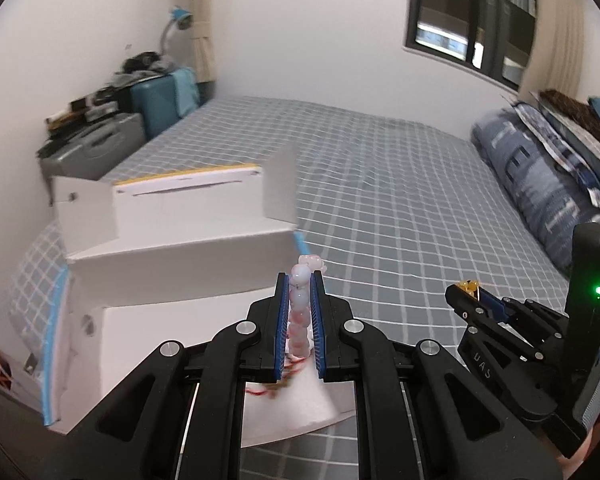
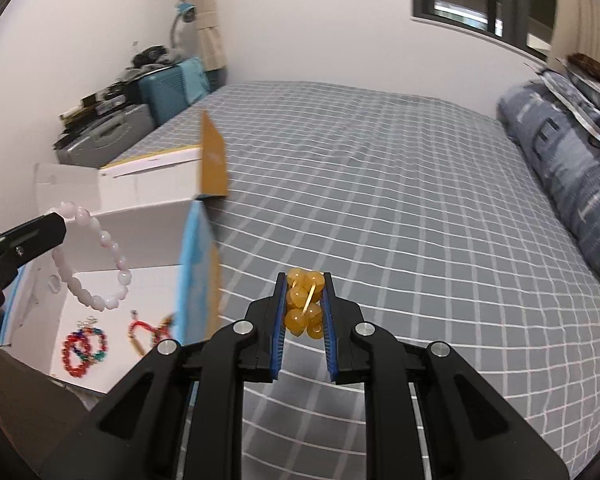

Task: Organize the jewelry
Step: 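Lift both held bracelets and carry them over the white box, then open both tools to drop the bracelets into the box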

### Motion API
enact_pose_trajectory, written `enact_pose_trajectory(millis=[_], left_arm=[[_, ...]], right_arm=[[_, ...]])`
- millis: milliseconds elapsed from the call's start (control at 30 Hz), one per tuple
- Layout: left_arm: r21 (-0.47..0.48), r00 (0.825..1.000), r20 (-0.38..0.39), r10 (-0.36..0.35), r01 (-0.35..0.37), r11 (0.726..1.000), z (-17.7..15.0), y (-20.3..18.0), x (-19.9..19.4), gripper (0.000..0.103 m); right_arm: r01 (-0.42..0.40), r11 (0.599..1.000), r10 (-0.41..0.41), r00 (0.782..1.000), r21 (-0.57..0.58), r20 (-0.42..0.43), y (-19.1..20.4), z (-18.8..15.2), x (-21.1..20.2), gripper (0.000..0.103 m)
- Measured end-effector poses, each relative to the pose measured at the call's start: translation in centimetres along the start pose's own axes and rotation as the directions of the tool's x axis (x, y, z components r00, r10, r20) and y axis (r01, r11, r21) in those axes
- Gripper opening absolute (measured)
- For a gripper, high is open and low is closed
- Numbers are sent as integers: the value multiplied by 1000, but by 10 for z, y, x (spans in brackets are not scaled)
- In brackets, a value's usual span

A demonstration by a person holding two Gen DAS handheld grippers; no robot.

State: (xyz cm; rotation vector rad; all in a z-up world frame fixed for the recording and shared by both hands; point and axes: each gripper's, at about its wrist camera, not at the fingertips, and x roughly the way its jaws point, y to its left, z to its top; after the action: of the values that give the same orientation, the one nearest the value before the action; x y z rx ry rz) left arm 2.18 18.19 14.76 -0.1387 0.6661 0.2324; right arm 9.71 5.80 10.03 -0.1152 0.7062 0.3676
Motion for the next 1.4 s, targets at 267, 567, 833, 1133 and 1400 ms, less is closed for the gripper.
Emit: enact_pose_trajectory(millis=[267,567,833,1133,1400], left_arm=[[-78,994,-21,104,-105,991,-21,71,-5,10],[-125,975,-125,183,-199,972,-52,134,21,10],[-135,957,-220,188,-221,966,-70,155,47,10],[-129,943,-270,193,-234,964,-77,156,61,11],[-132,936,-288,205,-250,959,-78,156,60,14]], right_arm=[[-106,989,105,994,-100,-21,88,4,15,15],[-139,974,113,982,-180,-148,156,-18,65,15],[-120,981,73,957,-154,-281,164,-31,98,15],[-116,983,66,945,-140,-320,164,-34,110,15],[-118,984,72,949,-136,-306,164,-31,106,29]])
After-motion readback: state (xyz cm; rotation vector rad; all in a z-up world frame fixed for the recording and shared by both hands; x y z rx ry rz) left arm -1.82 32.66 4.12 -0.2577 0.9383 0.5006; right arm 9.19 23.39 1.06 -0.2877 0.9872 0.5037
